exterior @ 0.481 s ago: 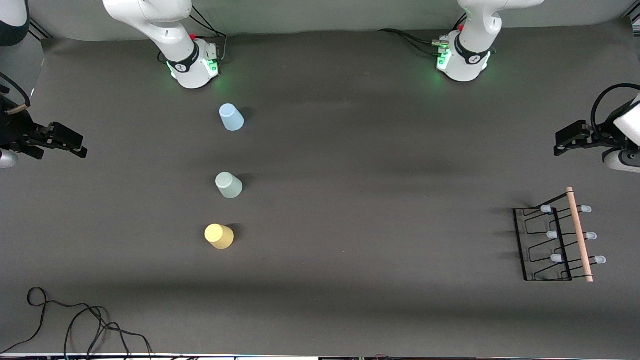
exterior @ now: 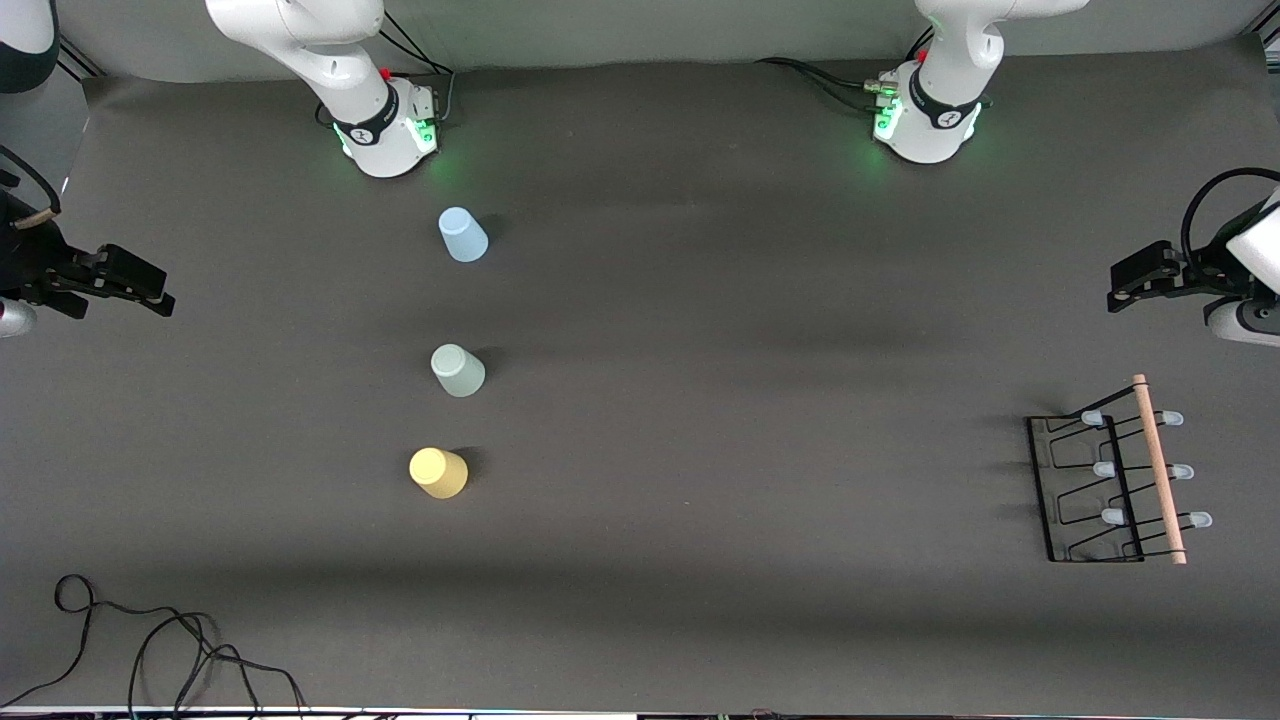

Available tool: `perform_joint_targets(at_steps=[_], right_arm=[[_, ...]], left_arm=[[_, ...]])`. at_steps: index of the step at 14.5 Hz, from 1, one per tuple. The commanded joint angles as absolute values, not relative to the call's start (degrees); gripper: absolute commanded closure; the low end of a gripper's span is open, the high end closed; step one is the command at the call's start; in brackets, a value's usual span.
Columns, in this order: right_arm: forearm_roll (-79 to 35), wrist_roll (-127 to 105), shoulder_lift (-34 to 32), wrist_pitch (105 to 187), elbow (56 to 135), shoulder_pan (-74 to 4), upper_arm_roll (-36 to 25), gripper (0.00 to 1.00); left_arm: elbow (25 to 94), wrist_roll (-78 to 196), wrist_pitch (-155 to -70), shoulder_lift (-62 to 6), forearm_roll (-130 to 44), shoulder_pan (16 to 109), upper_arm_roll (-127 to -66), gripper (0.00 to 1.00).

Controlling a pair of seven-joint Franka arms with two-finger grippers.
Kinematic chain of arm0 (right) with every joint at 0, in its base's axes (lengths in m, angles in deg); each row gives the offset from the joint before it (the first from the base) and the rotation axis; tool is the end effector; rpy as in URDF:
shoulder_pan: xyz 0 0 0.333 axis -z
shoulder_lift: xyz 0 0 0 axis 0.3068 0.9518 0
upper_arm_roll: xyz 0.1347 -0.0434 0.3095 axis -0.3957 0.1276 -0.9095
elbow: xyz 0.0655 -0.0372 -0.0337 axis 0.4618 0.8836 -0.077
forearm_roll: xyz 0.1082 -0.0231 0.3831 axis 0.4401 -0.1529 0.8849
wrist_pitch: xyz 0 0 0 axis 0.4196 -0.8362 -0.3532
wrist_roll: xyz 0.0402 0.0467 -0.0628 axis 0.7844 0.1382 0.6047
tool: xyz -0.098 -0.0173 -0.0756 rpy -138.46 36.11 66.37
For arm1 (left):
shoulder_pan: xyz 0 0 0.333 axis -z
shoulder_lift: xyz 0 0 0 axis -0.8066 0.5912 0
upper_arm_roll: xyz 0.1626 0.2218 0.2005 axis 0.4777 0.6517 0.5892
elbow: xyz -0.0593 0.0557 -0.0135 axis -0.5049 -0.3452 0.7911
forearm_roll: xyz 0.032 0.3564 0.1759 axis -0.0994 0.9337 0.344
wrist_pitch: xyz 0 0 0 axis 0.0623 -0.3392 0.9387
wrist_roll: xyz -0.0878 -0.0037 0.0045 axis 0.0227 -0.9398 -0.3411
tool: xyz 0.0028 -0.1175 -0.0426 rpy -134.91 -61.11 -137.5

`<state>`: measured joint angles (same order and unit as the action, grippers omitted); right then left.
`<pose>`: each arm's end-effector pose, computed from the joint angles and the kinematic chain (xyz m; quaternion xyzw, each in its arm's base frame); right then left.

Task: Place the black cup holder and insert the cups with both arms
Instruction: 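Move the left gripper toward the wooden dowel of the black rack, then lower the left gripper and grasp the rack's wooden dowel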

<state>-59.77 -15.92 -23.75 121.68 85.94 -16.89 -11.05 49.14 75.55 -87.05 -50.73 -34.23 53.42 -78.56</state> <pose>0.5674 -0.0080 0.6310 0.9999 -0.0049 0.0077 0.0084 0.5803 0.0003 0.6070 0.9962 -0.0866 -0.0091 0.0022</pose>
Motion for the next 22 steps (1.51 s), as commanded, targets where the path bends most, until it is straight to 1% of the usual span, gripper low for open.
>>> perform_joint_targets(at_steps=[1,5,9,11,12,13,15,19,22], right_arm=[[-60.04,-14.9,-22.99,120.43,84.55,-17.17,-10.76,0.0],[-60.04,-14.9,-22.99,120.43,84.64,-17.25,-10.76,0.0],[-60.04,-14.9,-22.99,120.43,84.64,-17.25,-10.76,0.0],[-60.04,-14.9,-22.99,120.43,84.64,-17.25,-10.76,0.0],[-60.04,-14.9,-22.99,120.43,84.64,-17.25,-10.76,0.0],[-60.04,-14.9,-22.99,120.43,84.64,-17.25,-10.76,0.0],[-60.04,-14.81,-22.99,120.43,84.73,-17.25,-10.76,0.0],[-60.04,-14.9,-22.99,120.43,84.73,-17.25,-10.76,0.0],[-60.04,-14.9,-22.99,120.43,84.82,-17.25,-10.76,0.0]], left_arm=[[48.91,75.49,-87.69,-50.39,-33.64,53.76,-78.45,0.0],[49.0,75.49,-90.68,-47.41,-33.55,53.15,-78.37,0.0],[49.44,75.4,-95.6,-43.97,-33.55,53.15,-78.37,0.0],[49.61,75.4,-97.35,-42.57,-33.55,52.97,-78.1,0.01],[50.14,75.4,-99.19,-41.17,-33.55,52.62,-78.02,0.04],[50.49,75.4,-100.52,-40.03,-33.29,52.44,-77.93,0.04],[50.58,75.49,-102.54,-38.18,-31.19,50.78,-77.93,0.05],[50.67,75.75,-109.92,-33.43,-31.09,49.2,-77.84,0.05],[50.49,82.15,-113.96,-30.44,-31.09,45.25,-77.93,0.04]])
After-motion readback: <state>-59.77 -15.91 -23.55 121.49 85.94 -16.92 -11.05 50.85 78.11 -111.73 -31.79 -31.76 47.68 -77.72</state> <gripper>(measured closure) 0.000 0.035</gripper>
